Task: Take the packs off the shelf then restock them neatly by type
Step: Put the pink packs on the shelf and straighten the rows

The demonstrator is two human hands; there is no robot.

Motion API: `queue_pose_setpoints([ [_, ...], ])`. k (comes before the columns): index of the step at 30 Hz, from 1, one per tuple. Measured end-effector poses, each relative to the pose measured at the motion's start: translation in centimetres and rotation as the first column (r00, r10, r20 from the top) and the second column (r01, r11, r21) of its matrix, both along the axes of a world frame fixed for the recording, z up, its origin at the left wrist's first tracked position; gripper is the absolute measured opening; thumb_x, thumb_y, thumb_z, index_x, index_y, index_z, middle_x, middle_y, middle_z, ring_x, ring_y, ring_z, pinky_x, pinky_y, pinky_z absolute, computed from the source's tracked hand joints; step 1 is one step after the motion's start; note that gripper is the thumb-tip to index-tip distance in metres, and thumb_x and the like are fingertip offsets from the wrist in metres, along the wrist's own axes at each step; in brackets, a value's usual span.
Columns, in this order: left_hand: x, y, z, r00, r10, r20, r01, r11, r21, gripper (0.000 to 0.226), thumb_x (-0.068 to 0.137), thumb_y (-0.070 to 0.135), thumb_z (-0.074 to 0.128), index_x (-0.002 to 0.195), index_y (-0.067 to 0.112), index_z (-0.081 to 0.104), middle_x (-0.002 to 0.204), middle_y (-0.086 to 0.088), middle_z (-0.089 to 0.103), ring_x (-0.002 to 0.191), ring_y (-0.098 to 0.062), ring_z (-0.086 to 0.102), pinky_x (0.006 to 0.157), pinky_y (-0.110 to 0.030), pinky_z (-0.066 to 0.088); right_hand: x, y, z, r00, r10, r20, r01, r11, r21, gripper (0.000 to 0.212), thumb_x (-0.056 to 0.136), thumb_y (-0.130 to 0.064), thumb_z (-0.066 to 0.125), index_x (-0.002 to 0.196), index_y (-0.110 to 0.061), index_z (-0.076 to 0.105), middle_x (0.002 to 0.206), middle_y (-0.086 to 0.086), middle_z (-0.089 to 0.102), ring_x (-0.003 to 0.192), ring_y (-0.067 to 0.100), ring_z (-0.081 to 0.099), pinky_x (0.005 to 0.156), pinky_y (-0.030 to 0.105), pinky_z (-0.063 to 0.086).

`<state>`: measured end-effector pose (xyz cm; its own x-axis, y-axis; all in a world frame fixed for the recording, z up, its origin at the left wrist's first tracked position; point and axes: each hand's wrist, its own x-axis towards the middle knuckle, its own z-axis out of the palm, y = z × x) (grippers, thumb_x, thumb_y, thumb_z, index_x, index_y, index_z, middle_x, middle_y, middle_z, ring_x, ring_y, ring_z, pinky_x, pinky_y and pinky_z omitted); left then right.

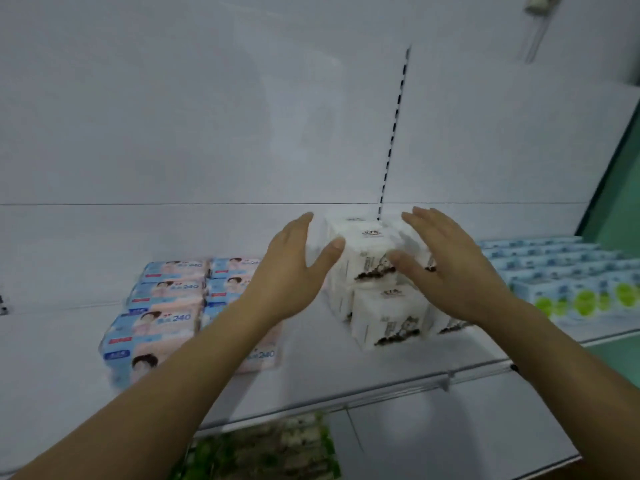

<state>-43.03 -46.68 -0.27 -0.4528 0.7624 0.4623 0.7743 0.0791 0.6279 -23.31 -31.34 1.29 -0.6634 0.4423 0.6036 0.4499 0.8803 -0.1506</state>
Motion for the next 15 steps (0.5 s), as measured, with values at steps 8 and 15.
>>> queue_pose_setpoints([
  [8, -0.1, 9.5, -1.4, 0.751, 0.235, 0.617, -0.258, 0.965, -0.054, 0.109, 0.052, 0.108, 0.031, 0.147, 0.056, 0.025, 0.162, 0.015, 0.023, 0.152, -0.024, 0.015, 0.122, -0.055, 0.010, 3.4, 14.4, 0.9, 0.884, -0.159, -0.439, -0.308, 0.508, -0.804, 0.094, 0.075, -0.091, 0.037, 0.155, -0.044, 0.022, 0.162, -0.014, 0.025, 0.148, 0.015, 0.027, 0.122, 0.051, 0.018],
  [15, 1.0, 13.2, -3.0, 0.518, 0.026, 0.855, -0.248, 0.961, 0.121, 0.117, 0.055, 0.093, 0.057, 0.154, 0.035, 0.033, 0.160, 0.002, 0.032, 0.144, -0.022, 0.036, 0.116, -0.050, 0.031, 0.1, 22.2, -2.4, 0.861, -0.137, -0.491, -0.500, -0.045, -0.865, 0.108, 0.069, -0.091, 0.049, 0.154, -0.027, 0.034, 0.155, 0.007, 0.041, 0.136, 0.033, 0.048, 0.109, 0.056, 0.038],
])
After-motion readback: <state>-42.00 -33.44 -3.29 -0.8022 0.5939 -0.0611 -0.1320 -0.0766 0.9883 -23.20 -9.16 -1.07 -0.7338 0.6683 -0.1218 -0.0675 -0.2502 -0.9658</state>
